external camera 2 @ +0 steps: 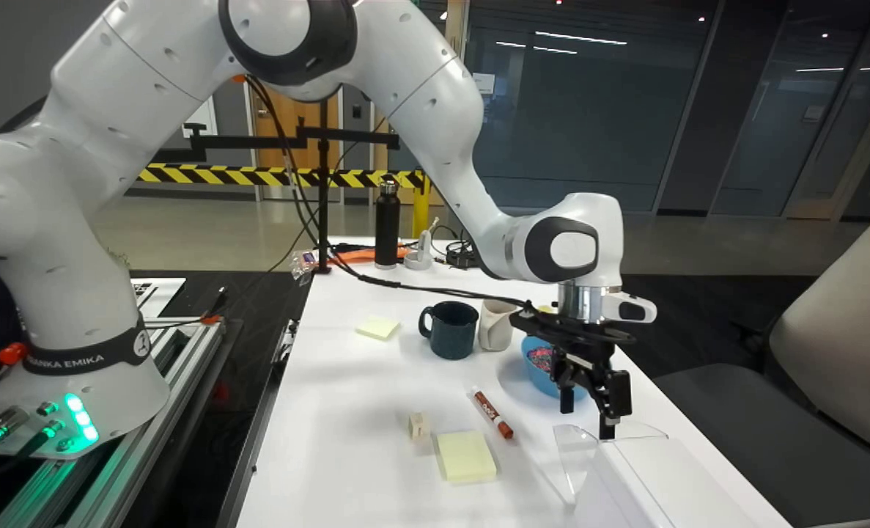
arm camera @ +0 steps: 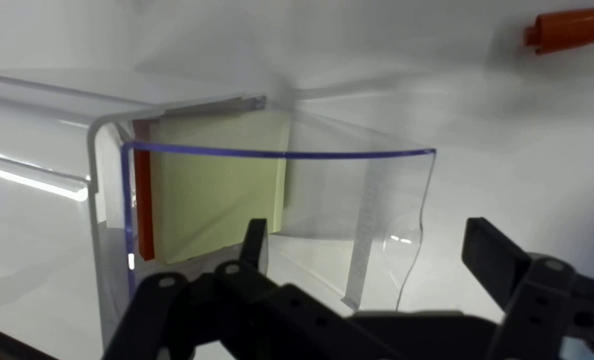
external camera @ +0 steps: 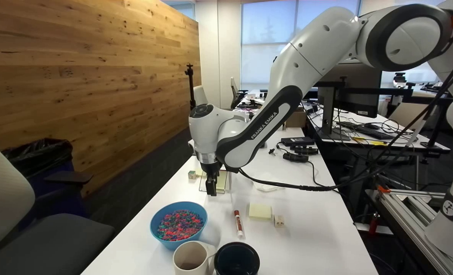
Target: Close the drawer of the white object
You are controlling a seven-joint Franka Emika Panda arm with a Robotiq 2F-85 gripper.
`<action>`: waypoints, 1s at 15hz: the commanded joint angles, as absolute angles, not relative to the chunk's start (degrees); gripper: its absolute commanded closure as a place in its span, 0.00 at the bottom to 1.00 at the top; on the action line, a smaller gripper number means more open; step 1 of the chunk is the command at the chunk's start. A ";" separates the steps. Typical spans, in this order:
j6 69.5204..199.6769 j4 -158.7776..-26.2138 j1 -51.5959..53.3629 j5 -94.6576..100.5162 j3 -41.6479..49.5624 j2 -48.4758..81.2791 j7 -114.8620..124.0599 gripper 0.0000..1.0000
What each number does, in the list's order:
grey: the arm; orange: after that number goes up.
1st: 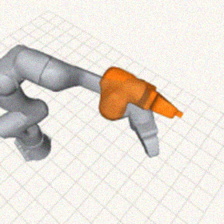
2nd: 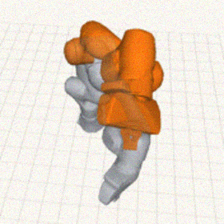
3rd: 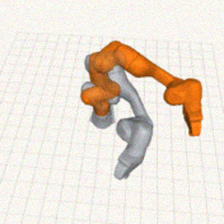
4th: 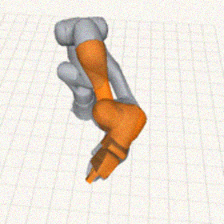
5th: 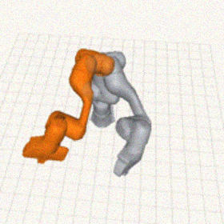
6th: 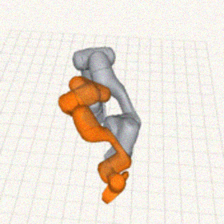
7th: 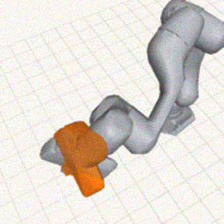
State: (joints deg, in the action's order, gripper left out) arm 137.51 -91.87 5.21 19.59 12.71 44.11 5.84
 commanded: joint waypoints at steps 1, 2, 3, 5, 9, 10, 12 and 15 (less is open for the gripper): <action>138.54 -91.24 6.09 22.07 13.70 45.05 8.40 0.00; 138.53 -91.20 6.15 22.11 13.77 45.14 8.52 0.00; 138.55 -91.16 6.19 22.22 13.87 45.23 8.65 0.00; 138.57 -91.12 6.24 22.60 14.11 45.37 9.00 0.00; 138.44 -91.00 6.28 23.49 14.56 45.62 9.69 0.00; 138.38 -91.00 6.28 23.64 14.62 45.61 9.79 0.00; 138.33 -90.99 6.29 23.84 14.69 45.70 9.92 0.00; 138.40 -91.18 6.39 24.05 14.64 45.78 9.97 0.00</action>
